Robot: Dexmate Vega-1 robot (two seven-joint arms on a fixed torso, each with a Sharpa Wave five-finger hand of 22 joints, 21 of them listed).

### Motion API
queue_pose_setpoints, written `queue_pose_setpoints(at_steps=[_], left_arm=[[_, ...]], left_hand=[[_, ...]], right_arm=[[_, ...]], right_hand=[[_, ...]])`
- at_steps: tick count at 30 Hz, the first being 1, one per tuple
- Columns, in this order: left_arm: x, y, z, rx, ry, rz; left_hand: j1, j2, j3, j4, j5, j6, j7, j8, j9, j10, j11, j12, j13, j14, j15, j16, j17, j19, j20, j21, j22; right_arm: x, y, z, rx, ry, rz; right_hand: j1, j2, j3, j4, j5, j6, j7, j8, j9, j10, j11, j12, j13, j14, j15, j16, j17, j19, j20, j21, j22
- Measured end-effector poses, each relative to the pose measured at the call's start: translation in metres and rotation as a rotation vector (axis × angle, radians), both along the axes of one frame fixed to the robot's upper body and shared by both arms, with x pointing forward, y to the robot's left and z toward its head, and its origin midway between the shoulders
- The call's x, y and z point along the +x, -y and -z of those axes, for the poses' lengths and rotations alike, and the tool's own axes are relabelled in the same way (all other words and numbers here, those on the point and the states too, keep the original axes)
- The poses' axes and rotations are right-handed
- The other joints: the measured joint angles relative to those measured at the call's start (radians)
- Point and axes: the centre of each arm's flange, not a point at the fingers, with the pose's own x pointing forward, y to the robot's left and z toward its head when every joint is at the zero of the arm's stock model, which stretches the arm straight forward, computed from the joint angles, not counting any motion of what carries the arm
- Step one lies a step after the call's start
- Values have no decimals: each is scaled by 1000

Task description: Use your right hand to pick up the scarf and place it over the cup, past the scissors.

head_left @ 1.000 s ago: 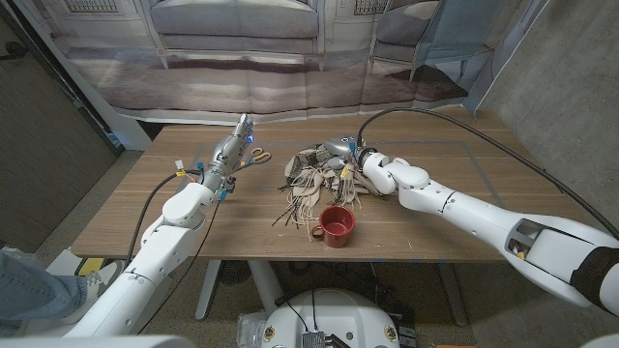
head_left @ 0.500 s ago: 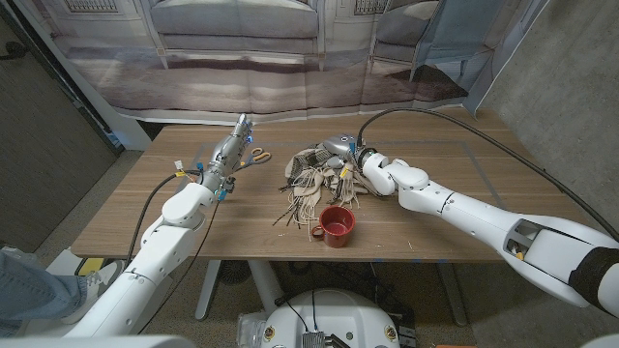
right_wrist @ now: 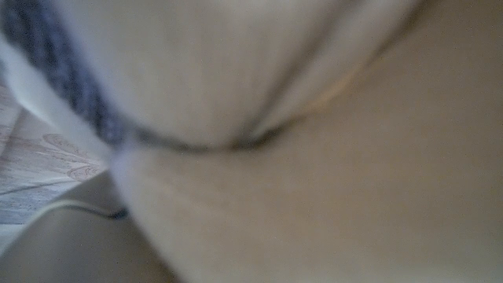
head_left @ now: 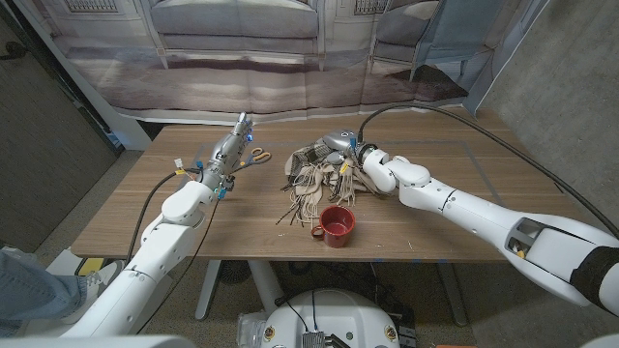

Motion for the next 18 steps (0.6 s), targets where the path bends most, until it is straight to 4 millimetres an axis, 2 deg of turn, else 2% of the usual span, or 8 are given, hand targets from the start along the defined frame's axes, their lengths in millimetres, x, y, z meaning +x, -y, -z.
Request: queue_pose_setpoints(at_steps=[3,4,7,14,15,18], left_arm=[[0,1,-1,1,2,1],[1,2,0,7,-5,7],[1,2,-1,10,-4,8],[1,4,-3,14,-2,10],[2,4,-2,16,-10,9],[2,4,-3,18,-9,10]], left_hand=[[0,0,0,0,0,0,0,0,0,0,0,0,0,0,0,0,0,0,0,0,0],[0,0,0,0,0,0,0,0,0,0,0,0,0,0,0,0,0,0,0,0,0],[0,0,0,0,0,0,0,0,0,0,0,0,0,0,0,0,0,0,0,0,0],[0,0,0,0,0,0,0,0,0,0,0,0,0,0,0,0,0,0,0,0,0],[0,0,0,0,0,0,0,0,0,0,0,0,0,0,0,0,0,0,0,0,0],[0,0,-3,-3,0,0,0,0,0,0,0,0,0,0,0,0,0,0,0,0,0]], right_arm=[[1,1,0,-1,-6,7],[-6,2,-10,9,14,-4],[-6,3,-10,9,5,0],[-8,4,-12,10,-6,-2],[-14,6,-20,20,9,-11],[-15,6,-21,20,7,-15]], right_hand=[[3,-3,0,0,-6,1,-1,0,5,7,-4,3,6,10,-4,0,4,0,0,9,5],[3,-3,5,3,-6,1,-1,0,6,7,-4,4,9,11,-3,0,7,0,0,11,5],[7,-7,14,8,-9,3,0,0,5,7,-4,6,14,11,-3,0,9,-3,4,17,9],[12,-12,19,5,-15,3,1,0,2,6,-4,6,27,14,-7,0,18,-7,7,32,16],[12,-12,19,5,-15,3,1,0,2,6,-4,6,28,14,-7,0,20,-9,5,32,18],[19,-19,29,4,-22,3,1,0,2,6,-4,6,36,14,-7,0,28,-20,9,40,23]])
